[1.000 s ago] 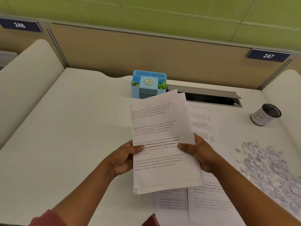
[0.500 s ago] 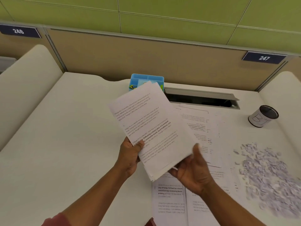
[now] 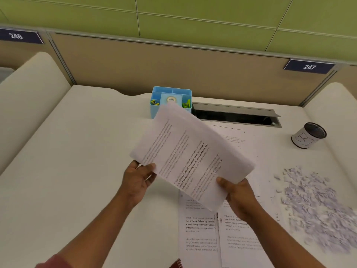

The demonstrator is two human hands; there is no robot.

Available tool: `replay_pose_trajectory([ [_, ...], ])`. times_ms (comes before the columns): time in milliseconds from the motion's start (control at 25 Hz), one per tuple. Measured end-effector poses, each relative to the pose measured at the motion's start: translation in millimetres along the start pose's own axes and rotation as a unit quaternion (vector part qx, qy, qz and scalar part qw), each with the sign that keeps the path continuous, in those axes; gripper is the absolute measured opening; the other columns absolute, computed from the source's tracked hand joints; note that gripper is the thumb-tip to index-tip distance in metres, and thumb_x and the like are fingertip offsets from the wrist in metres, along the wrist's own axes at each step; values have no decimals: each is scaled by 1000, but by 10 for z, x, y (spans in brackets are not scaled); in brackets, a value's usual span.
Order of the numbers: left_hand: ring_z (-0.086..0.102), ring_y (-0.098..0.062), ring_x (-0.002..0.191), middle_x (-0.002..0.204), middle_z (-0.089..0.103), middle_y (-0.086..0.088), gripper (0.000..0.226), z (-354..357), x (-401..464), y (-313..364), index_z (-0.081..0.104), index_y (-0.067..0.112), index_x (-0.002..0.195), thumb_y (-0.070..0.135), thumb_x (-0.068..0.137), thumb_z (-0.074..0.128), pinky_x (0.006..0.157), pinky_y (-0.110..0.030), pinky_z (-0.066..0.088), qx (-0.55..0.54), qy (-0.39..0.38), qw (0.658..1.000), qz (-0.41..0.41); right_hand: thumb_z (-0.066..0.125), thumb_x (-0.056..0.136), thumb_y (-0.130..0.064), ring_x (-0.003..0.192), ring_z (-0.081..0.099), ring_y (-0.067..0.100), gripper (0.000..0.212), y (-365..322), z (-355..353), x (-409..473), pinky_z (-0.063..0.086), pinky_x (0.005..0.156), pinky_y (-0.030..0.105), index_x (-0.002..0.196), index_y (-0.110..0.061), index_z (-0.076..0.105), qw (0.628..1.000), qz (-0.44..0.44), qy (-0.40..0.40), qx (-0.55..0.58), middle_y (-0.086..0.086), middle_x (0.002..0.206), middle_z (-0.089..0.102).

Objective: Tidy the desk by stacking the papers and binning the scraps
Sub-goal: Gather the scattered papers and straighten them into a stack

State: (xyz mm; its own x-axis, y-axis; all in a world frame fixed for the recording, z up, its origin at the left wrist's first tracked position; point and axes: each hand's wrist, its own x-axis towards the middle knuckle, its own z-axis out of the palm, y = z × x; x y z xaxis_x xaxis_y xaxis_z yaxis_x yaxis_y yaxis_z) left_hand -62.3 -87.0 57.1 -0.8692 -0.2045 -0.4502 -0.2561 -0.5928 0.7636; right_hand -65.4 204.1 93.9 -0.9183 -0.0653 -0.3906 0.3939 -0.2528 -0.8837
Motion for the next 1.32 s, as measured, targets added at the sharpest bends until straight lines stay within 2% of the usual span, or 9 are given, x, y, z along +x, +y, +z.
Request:
replay_pose_trajectory([
  [120, 76, -25, 90, 110, 76, -13, 72, -297, 57, 299, 68, 9, 107, 27, 45, 101, 67, -30, 61, 114, -36, 993, 26, 66, 87, 1, 112, 68, 33, 39, -117, -182, 66, 57, 91, 56, 123, -12, 63, 993, -24, -42, -104, 11, 116, 73],
  [240, 76, -23, 96, 102, 79, 0, 43, -355, 42, 351, 71, 12, 109, 7, 70, 89, 73, -24, 61, 303, -37, 949, 84, 68, 90, 1, 111, 68, 26, 36, -81, -152, 156, 57, 93, 48, 121, -17, 66, 982, -40, -45, -179, 4, 112, 75],
  [440, 73, -8, 93, 96, 75, 15, 35, -390, -59, 119, 68, 25, 109, 0, 86, 76, 71, -12, 54, 376, 53, 909, 173, 70, 90, -1, 108, 69, 18, 38, 86, -51, 203, 58, 89, 37, 120, -24, 66, 980, -57, -39, -186, 0, 110, 75],
  [720, 63, -8, 97, 103, 70, 10, 27, -251, -177, 28, 62, 21, 114, 12, 101, 40, 81, -23, 47, 188, 33, 965, 180, 55, 86, 20, 106, 68, 26, 63, 379, 19, 128, 58, 90, 45, 103, -37, 76, 989, -46, -29, -139, 6, 104, 75],
  [840, 62, -10, 89, 94, 68, 2, 46, -144, -175, 48, 60, 8, 106, 34, 108, 23, 75, -19, 49, 136, 43, 970, 197, 56, 85, 16, 104, 65, 32, 48, 383, 29, 156, 55, 85, 46, 99, -26, 75, 990, -55, -12, -127, 10, 98, 72],
  [920, 63, -4, 79, 83, 68, 8, 60, -103, -162, 48, 62, 14, 96, 42, 111, 11, 67, -14, 48, 101, 79, 977, 170, 61, 75, 2, 99, 64, 26, 38, 374, 21, 142, 52, 80, 40, 99, -25, 75, 993, -55, -15, -101, 9, 96, 69],
  [1040, 65, 4, 77, 84, 70, 15, 52, -72, -134, 5, 65, 26, 98, 45, 110, 18, 73, -15, 47, 81, 129, 981, 118, 60, 72, -4, 98, 66, 19, 45, 416, 25, 88, 56, 78, 34, 105, -32, 73, 990, -61, -16, -127, 6, 99, 71],
  [1160, 63, -7, 92, 95, 68, 11, 39, -34, -96, -27, 67, 29, 102, 39, 110, 30, 89, -28, 45, 101, 149, 978, 106, 56, 86, 16, 99, 66, 22, 49, 452, 94, 51, 58, 79, 35, 106, -27, 67, 987, -64, 2, -149, 4, 97, 72],
  [1320, 58, -15, 97, 91, 66, 10, 35, -65, -49, -20, 66, 29, 92, 31, 108, 35, 94, -37, 45, 84, 197, 970, 111, 57, 86, 17, 96, 66, 24, 44, 366, 96, 76, 56, 81, 41, 100, -23, 68, 988, -49, 23, -147, 8, 94, 71],
])
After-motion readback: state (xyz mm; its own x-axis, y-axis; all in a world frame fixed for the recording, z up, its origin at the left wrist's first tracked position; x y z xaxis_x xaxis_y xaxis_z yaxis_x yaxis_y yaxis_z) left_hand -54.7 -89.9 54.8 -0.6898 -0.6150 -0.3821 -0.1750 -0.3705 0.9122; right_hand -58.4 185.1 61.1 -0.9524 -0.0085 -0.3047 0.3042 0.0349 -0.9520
